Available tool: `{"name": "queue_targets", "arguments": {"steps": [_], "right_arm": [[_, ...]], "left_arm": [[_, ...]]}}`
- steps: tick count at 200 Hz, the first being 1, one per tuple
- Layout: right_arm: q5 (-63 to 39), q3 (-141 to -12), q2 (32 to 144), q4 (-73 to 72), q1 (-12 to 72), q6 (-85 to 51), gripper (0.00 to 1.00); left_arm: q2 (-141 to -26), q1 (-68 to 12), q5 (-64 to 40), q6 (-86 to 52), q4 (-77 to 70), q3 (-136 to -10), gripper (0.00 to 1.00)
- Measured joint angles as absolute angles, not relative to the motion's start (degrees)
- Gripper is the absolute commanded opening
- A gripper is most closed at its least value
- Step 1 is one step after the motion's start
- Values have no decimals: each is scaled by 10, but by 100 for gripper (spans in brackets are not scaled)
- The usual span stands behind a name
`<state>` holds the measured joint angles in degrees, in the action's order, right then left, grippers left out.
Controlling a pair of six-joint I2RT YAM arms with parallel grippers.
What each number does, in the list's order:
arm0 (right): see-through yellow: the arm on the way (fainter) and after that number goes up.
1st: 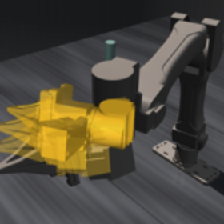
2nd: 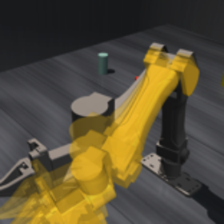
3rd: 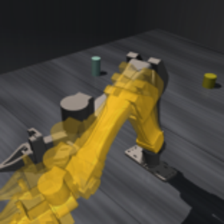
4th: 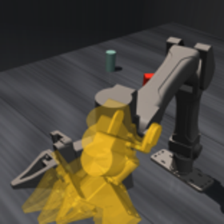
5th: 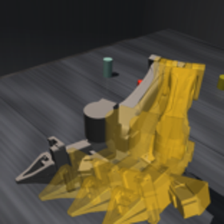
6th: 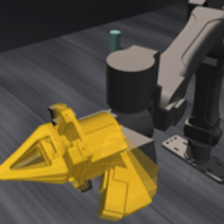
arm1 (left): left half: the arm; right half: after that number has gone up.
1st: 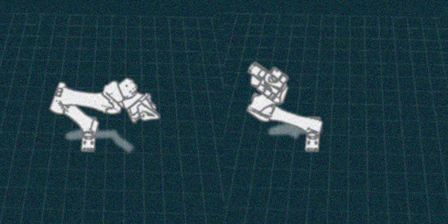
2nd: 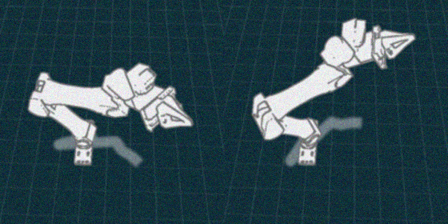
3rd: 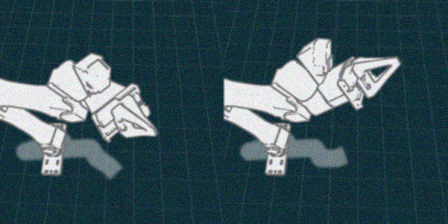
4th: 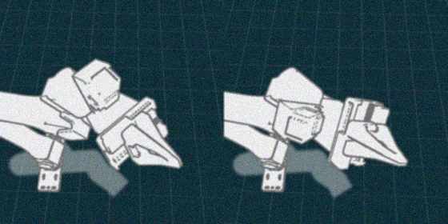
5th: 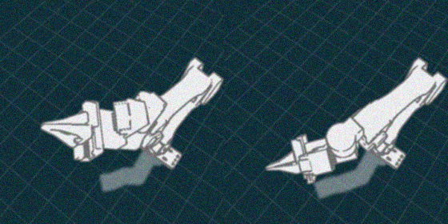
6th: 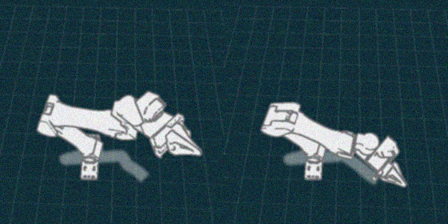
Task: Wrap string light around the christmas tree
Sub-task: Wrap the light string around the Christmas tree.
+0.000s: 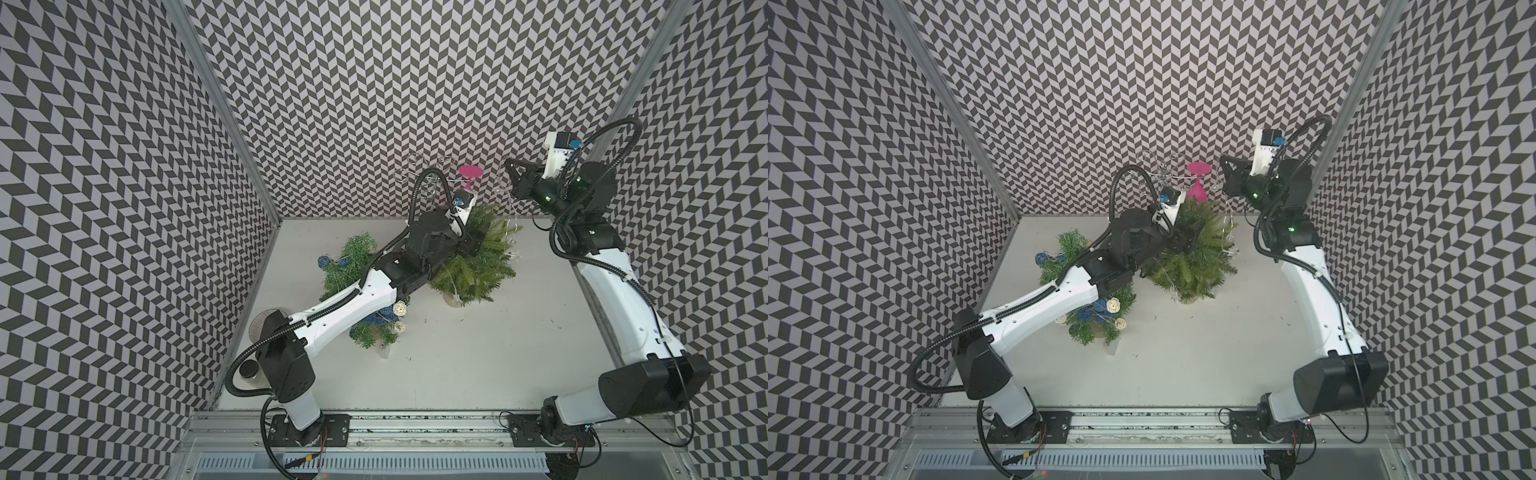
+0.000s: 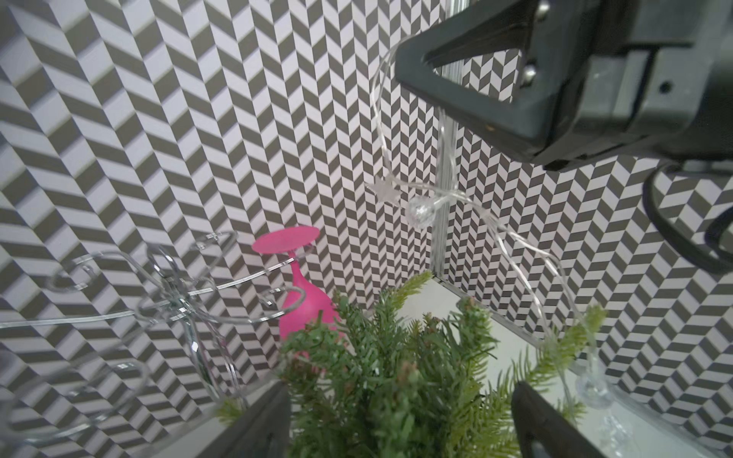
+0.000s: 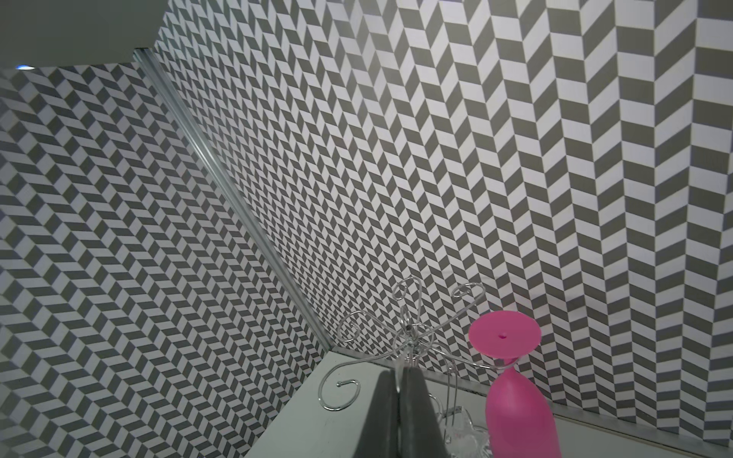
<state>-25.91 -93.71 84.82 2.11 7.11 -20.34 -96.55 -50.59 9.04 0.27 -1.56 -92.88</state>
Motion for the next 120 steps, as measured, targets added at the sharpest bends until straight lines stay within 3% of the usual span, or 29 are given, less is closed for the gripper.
{"name": "queue_targets", "arguments": {"steps": [54, 103, 120], "right_arm": [[-270, -929, 852, -4, 80, -200, 0], [-279, -909, 854, 0, 89, -195, 0], [-280, -910, 851, -1, 93, -196, 0]], "left_arm": [[-903, -501, 58, 6, -28, -928, 98], [-898, -470, 2, 3, -28, -928, 87], [-900, -460, -31, 1, -28, -928, 87]]}}
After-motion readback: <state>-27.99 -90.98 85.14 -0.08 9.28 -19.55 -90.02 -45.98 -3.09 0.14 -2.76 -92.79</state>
